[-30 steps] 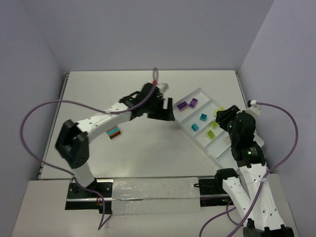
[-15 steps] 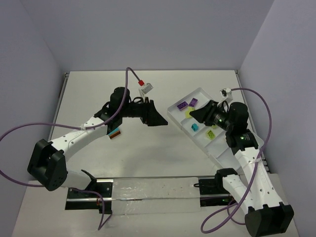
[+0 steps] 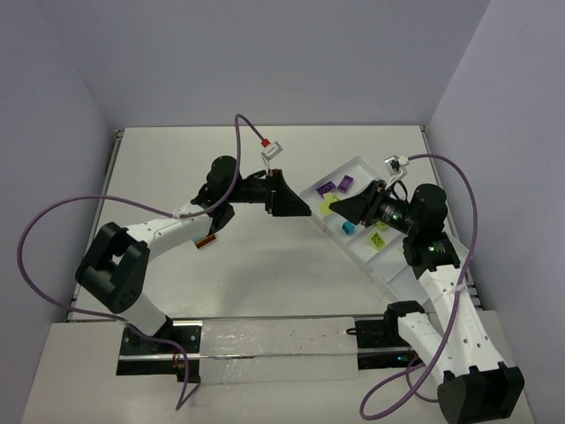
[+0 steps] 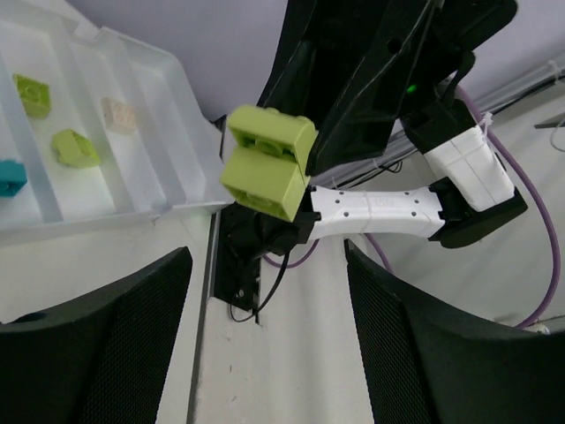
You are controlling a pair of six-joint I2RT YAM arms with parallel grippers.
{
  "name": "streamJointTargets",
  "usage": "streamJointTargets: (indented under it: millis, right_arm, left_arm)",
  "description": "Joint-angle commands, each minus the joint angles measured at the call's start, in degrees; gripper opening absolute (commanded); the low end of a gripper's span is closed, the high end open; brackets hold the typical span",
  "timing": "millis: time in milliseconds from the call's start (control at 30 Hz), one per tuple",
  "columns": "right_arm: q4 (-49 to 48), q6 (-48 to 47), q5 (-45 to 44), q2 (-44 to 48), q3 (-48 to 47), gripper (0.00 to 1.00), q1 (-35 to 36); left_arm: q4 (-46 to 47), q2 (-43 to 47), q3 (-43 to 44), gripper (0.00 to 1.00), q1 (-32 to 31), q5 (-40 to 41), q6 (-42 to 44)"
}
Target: Sort the legos into containers by color
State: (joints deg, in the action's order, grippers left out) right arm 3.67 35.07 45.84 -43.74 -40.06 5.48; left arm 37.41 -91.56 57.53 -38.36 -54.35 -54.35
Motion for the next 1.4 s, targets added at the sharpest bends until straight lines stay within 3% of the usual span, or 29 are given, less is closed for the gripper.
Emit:
streamJointTargets:
  millis: [0,133,300,433,533,700,800,900,933,1000,1067,1200,1367]
  right_arm:
    - [-5.3,1.0,5.0,-0.1,0.2,0.00,0.6]
    - [-5.6,1.1,6.5,-0.8,0.1,0.00,1.0]
    - [-5.8,1.0,6.7,-1.1,-0.1,0.00,1.8]
    - [-5.6,0.8,6.7,-1.6,-0.2,0.00,2.2]
    - [-5.5,0.8,6.5,-2.0,-0.1,0.00,2.5]
    - [-4.7,0.7,4.9,-2.1,-0.6,0.00,2.6]
    - [-4.3,0.7,4.2,-2.4,-0.8,0.00,2.6]
    - [-3.5,1.0,1.5,-2.4,-1.1,0.00,2.7]
    - [-1.8,0.8,-0.5,-2.2,-1.4,0.00,2.6]
    - [1.3,0.0,-6.5,-1.9,-2.5,0.00,2.5]
    - [6.3,-0.5,-13.9,-1.6,-3.8,0.00,2.4]
    - [16.5,0.2,-37.8,0.4,-6.5,0.00,1.8]
    - [24.1,0.7,-54.8,1.2,-6.4,0.00,0.8]
  left_arm:
    - [27.0,-4.6,-0.1,0.78,-0.7,-2.5,-16.5]
    - [28.9,-7.3,2.3,0.78,-2.0,-3.0,-17.2]
    - [21.2,-7.4,4.8,0.77,-3.6,-3.4,-11.8]
    - [21.3,-7.6,5.3,0.74,-4.1,-3.6,-11.8]
    - [24.2,-8.4,5.2,0.65,-4.1,-3.9,-14.0]
    - [27.4,-8.8,4.5,0.42,-4.4,-4.4,-15.9]
    - [25.7,-8.1,4.6,0.40,-4.4,-4.5,-14.6]
    - [23.2,-7.4,4.7,0.18,-4.4,-4.6,-12.7]
    - [21.9,-7.3,4.8,0.06,-4.4,-4.5,-12.0]
    - [19.4,-6.7,4.5,0.00,-4.3,-4.0,-10.0]
    - [17.5,-6.3,4.2,0.00,-4.3,-3.4,-9.0]
    - [13.3,-6.2,3.3,0.00,-4.3,-2.0,-6.4]
    - [6.6,-6.9,4.3,0.00,-4.4,0.7,-3.0]
